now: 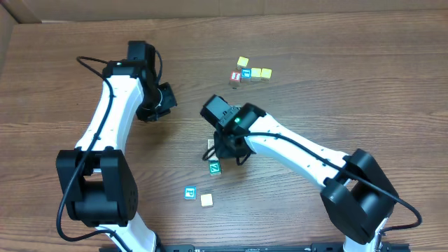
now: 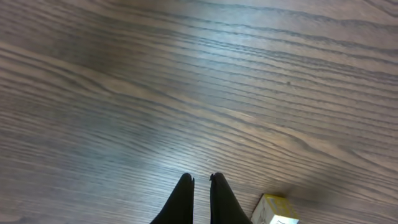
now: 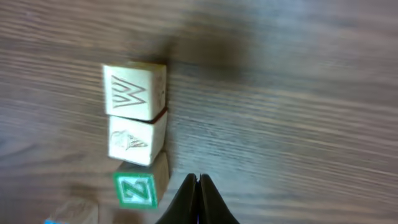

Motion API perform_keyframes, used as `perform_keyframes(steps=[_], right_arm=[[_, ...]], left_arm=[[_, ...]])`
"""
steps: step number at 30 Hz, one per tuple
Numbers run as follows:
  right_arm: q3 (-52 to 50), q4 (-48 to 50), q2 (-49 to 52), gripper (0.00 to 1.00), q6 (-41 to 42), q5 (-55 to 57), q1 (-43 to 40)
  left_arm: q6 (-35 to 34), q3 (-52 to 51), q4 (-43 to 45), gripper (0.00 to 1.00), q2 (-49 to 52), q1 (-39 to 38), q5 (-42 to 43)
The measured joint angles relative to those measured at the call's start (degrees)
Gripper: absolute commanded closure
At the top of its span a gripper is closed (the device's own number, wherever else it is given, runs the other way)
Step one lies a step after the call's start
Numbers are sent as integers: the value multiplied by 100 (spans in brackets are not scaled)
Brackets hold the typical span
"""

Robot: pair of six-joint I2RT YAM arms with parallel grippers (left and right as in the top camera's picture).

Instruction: Flip 5 blocks

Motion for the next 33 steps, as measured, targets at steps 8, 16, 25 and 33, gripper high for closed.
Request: perform_keyframes(steps=[8, 16, 25, 33], right_arm=[[-986, 1038, 13, 96, 358, -671, 133], [-986, 1036, 13, 96, 468, -922, 214], [-986, 1141, 13, 96, 614, -994, 214], [-986, 1154, 13, 96, 704, -1049, 214]], left_arm=[[0, 0, -2, 92, 0, -2, -22], [0, 0, -4, 91, 0, -2, -28], [0, 0, -4, 91, 0, -2, -92], [0, 0, -4, 91, 0, -2, -92]])
